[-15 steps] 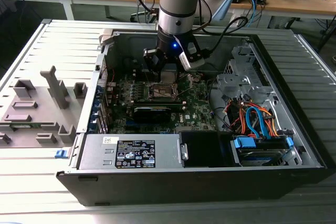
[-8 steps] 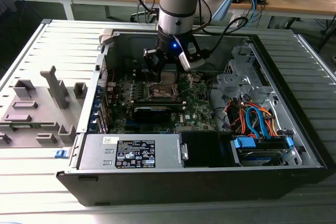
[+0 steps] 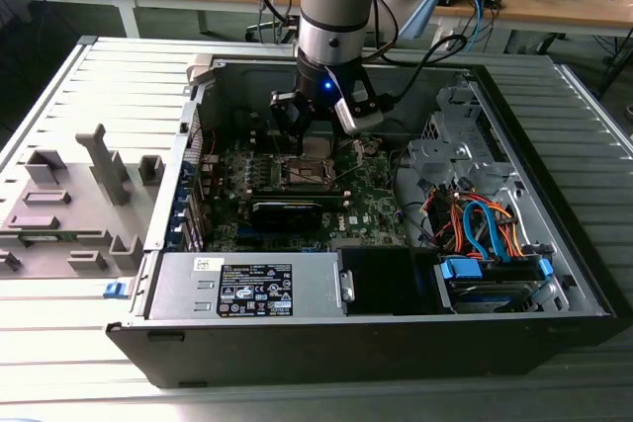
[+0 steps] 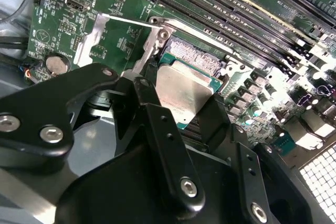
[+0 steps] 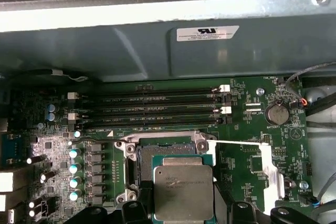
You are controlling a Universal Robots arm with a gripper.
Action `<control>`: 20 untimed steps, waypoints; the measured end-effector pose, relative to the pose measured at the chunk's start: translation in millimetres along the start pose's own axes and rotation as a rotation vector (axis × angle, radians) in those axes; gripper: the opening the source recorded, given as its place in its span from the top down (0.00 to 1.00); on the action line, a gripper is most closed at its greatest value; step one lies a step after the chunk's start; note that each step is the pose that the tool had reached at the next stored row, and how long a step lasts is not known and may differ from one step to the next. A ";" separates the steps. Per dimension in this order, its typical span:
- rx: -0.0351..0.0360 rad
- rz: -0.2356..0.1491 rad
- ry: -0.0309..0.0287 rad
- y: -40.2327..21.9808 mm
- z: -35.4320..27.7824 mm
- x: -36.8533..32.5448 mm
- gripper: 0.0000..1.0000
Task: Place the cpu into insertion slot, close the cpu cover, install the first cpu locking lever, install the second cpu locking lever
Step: 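Place the cpu into insertion slot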
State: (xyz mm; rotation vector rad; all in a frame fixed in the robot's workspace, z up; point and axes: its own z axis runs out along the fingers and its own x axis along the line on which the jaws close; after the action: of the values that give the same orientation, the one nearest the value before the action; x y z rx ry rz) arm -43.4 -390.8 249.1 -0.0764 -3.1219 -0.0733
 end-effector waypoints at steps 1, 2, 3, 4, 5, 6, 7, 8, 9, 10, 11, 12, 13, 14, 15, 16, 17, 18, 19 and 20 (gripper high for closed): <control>0.0029 0.002 -0.0002 0.1 0.0 0.0 0.45; 0.0066 0.004 -0.0005 0.4 0.0 0.0 0.45; 0.0096 0.005 -0.0007 0.5 0.2 0.0 0.45; 0.0119 0.007 -0.0010 0.5 0.2 -0.1 0.45; 0.0141 0.010 -0.0012 0.5 0.3 0.0 0.45; 0.0157 0.013 -0.0012 0.5 0.2 0.0 0.45; 0.0165 0.019 -0.0016 0.5 0.2 0.0 0.45; 0.0165 0.024 -0.0018 0.5 0.3 0.0 0.45; 0.0165 0.027 -0.0019 0.5 0.3 0.0 0.45; 0.0166 0.028 -0.0020 0.5 0.3 0.0 0.45; 0.0166 0.028 -0.0021 0.5 0.3 0.0 0.45; 0.0167 0.028 -0.0021 0.6 0.3 0.0 0.45; 0.0168 0.028 -0.0021 0.5 0.2 0.0 0.45; 0.0168 0.028 -0.0020 0.5 0.2 0.0 0.45; 0.0169 0.028 -0.0020 0.5 0.2 0.0 0.45; 0.0169 0.029 -0.0020 0.5 0.2 0.0 0.45; 0.0169 0.030 -0.0020 0.5 0.3 0.0 0.45; 0.0169 0.030 -0.0020 0.5 0.3 0.0 0.45; 0.0168 0.031 -0.0021 0.5 0.3 0.0 0.45; 0.0169 0.031 -0.0021 0.5 0.3 0.0 0.45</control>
State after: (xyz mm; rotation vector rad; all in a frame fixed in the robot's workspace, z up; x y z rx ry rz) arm -43.4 -390.3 248.8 -0.1248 -3.1218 -0.0464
